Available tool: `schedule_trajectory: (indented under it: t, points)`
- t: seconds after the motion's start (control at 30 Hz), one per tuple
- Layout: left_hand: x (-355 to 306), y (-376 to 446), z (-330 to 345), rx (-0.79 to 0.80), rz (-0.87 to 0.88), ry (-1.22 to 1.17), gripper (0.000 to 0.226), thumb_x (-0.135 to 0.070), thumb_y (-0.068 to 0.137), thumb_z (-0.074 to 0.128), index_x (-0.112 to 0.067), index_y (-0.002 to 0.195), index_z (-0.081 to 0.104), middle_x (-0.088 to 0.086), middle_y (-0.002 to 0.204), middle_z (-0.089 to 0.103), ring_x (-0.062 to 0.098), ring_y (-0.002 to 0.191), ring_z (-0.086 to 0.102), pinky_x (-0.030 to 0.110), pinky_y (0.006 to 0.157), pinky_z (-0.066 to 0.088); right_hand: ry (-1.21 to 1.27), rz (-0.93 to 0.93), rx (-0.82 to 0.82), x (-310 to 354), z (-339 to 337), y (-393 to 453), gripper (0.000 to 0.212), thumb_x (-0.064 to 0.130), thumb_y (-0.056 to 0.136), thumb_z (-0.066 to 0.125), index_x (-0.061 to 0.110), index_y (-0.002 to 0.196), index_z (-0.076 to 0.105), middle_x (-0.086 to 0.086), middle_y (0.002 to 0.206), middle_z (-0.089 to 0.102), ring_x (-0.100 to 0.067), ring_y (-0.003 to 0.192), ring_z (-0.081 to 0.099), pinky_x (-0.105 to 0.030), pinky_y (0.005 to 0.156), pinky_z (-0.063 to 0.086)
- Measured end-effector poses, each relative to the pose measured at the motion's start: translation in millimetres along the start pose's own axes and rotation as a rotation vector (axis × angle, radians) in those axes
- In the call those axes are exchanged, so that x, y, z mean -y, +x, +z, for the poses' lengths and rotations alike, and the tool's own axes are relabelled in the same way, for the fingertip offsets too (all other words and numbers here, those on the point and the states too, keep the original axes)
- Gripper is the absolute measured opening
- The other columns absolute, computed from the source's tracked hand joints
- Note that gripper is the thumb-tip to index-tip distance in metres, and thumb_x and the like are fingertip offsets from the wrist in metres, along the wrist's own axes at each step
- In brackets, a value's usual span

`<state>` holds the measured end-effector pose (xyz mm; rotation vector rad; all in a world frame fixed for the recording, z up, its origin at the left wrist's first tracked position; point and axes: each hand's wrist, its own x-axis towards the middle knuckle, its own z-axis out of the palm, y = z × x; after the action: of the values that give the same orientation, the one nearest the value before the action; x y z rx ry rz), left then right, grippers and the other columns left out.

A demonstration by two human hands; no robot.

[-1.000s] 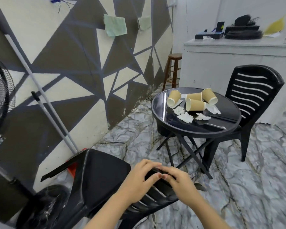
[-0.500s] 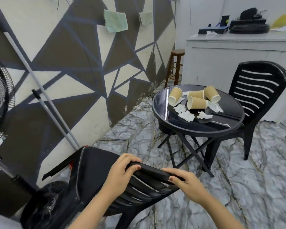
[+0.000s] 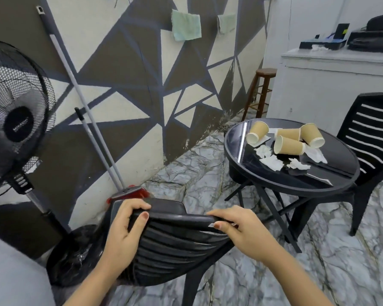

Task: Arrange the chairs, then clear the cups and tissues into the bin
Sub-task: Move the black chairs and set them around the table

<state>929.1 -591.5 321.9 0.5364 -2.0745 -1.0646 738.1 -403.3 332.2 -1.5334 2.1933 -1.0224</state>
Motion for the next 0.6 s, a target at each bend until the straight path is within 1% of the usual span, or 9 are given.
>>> schedule_trajectory:
  t: [0.07, 0.13, 0.2, 0.27, 0.37, 0.43, 0.5, 0.53, 0.6]
  points:
    - [1, -17, -11, -0.055, -0.041, 0.052, 0.022, -0.049, 0.074, 0.051, -0.035, 0.091, 0.054, -0.013, 0.099, 0.057, 0.004, 0.096, 0.054, 0.008, 0.083, 0.039, -0.003, -0.057, -0.001, 11, 11, 5, 0.034, 0.051, 0.084, 0.043, 0.041, 0.112, 0.06, 0.039, 0.078, 0.055, 0.008, 0.084, 0.047, -0.028, 0.088, 0.038]
    - [4, -30, -24, -0.174, -0.088, 0.084, 0.026, -0.052, 0.067, 0.057, -0.033, 0.085, 0.054, -0.013, 0.096, 0.058, 0.001, 0.09, 0.055, 0.007, 0.078, 0.039, -0.016, -0.12, 0.011, 26, 27, 11, 0.041, 0.058, 0.081, 0.037, 0.043, 0.114, 0.056, 0.044, 0.082, 0.053, 0.009, 0.084, 0.044, -0.026, 0.089, 0.033]
    - [10, -42, -44, -0.261, -0.129, 0.055, 0.025, -0.051, 0.063, 0.059, -0.034, 0.081, 0.054, -0.011, 0.091, 0.059, 0.001, 0.084, 0.056, 0.008, 0.075, 0.04, -0.048, -0.184, 0.052, 44, 42, 16, 0.047, 0.062, 0.079, 0.034, 0.043, 0.117, 0.055, 0.038, 0.087, 0.056, 0.009, 0.086, 0.042, -0.023, 0.089, 0.031]
    - [14, -52, -64, -0.277, -0.152, 0.033, 0.023, -0.049, 0.061, 0.06, -0.036, 0.079, 0.054, -0.008, 0.09, 0.06, 0.004, 0.081, 0.056, 0.011, 0.075, 0.041, -0.048, -0.202, 0.124, 59, 50, 21, 0.045, 0.062, 0.081, 0.043, 0.043, 0.12, 0.055, 0.03, 0.099, 0.061, 0.009, 0.091, 0.046, -0.017, 0.089, 0.033]
    - [14, -59, -81, -0.238, -0.18, -0.005, 0.023, -0.047, 0.061, 0.062, -0.033, 0.079, 0.057, -0.005, 0.087, 0.061, 0.005, 0.078, 0.056, 0.016, 0.074, 0.043, -0.008, -0.186, 0.301, 61, 44, 30, 0.036, 0.05, 0.086, 0.053, 0.046, 0.121, 0.053, 0.04, 0.1, 0.05, 0.02, 0.096, 0.044, -0.005, 0.085, 0.035]
    - [16, -64, -86, -0.247, -0.187, -0.003, 0.023, -0.046, 0.064, 0.063, -0.032, 0.081, 0.059, -0.006, 0.089, 0.061, 0.005, 0.081, 0.057, 0.017, 0.077, 0.044, 0.031, -0.16, 0.409, 46, 36, 34, 0.032, 0.046, 0.087, 0.054, 0.051, 0.118, 0.053, 0.036, 0.107, 0.056, 0.016, 0.102, 0.049, -0.01, 0.088, 0.039]
    - [21, -72, -92, -0.284, -0.196, -0.006, 0.027, -0.05, 0.065, 0.064, -0.032, 0.085, 0.06, -0.009, 0.093, 0.062, 0.005, 0.088, 0.057, 0.018, 0.082, 0.044, 0.1, -0.093, 0.449, 23, 27, 36, 0.029, 0.046, 0.084, 0.059, 0.054, 0.111, 0.057, 0.029, 0.106, 0.064, 0.01, 0.103, 0.054, -0.017, 0.088, 0.042]
    - [23, -75, -95, -0.3, -0.204, -0.009, 0.031, -0.054, 0.065, 0.065, -0.032, 0.087, 0.06, -0.01, 0.096, 0.062, 0.006, 0.091, 0.057, 0.018, 0.084, 0.044, 0.137, -0.055, 0.441, 11, 23, 36, 0.028, 0.054, 0.078, 0.062, 0.056, 0.106, 0.059, 0.028, 0.105, 0.064, 0.009, 0.103, 0.055, -0.018, 0.088, 0.042]
    - [24, -80, -99, -0.309, -0.232, -0.023, 0.039, -0.063, 0.063, 0.066, -0.033, 0.087, 0.06, -0.012, 0.097, 0.062, 0.005, 0.092, 0.057, 0.015, 0.083, 0.044, 0.178, -0.018, 0.391, -13, 20, 39, 0.044, 0.079, 0.058, 0.058, 0.06, 0.097, 0.061, 0.025, 0.104, 0.065, 0.008, 0.104, 0.054, -0.021, 0.092, 0.042]
